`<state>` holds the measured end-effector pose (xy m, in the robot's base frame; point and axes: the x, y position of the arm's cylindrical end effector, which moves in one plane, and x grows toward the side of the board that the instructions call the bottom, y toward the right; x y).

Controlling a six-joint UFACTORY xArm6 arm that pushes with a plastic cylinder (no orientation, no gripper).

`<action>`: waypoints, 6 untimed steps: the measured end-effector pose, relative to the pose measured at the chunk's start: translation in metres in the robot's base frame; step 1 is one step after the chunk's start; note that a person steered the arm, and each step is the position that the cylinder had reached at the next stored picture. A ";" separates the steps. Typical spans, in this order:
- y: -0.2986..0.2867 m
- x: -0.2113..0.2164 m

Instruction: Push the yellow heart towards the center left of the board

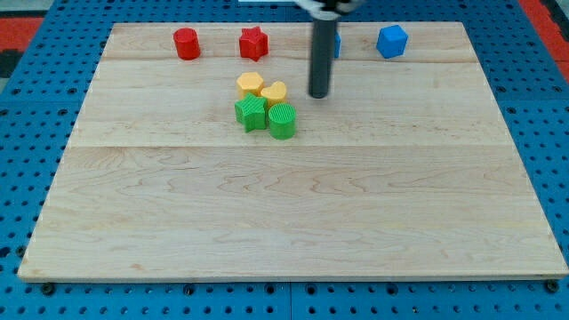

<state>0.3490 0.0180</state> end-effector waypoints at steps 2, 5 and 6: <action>-0.136 -0.004; -0.141 0.030; -0.163 0.034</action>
